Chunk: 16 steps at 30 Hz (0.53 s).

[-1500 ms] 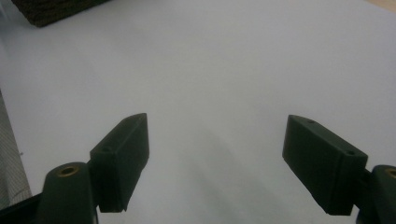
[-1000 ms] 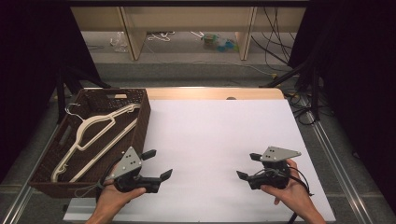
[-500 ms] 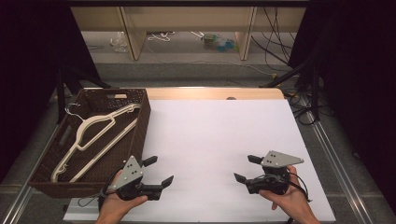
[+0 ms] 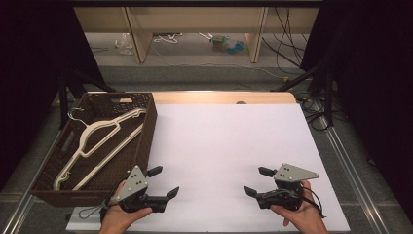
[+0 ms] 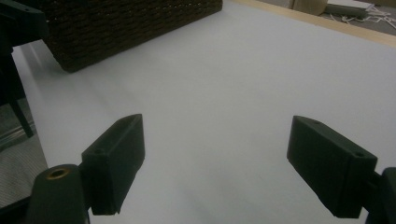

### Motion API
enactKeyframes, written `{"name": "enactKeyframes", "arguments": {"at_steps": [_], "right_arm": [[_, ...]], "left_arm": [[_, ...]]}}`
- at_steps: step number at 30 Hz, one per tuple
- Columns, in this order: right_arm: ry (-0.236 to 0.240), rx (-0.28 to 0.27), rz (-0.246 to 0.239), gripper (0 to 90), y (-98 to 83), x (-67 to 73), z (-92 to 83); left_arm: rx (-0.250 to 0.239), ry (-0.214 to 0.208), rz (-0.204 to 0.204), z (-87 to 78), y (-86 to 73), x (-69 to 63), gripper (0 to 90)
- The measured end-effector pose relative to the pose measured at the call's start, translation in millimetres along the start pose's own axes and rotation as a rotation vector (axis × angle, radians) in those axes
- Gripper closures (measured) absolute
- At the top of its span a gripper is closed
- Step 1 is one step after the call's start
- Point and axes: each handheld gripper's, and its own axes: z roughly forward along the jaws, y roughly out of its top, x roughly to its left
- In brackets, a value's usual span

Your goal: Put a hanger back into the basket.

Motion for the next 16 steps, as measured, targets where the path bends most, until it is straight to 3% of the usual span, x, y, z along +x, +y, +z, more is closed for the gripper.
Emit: {"name": "enactKeyframes", "arguments": {"at_steps": [9, 16], "right_arm": [[-0.026, -0.001, -0.036, 19.9, -2.1, 3.9, -0.7], [-0.026, -0.001, -0.025, 19.7, -1.6, 4.1, -2.1]], "left_arm": [[0.003, 0.003, 0.007, -1.1, 1.3, -0.2, 16.8], [-0.005, -0.004, 0.007, -2.0, 1.4, 1.9, 16.8]]}}
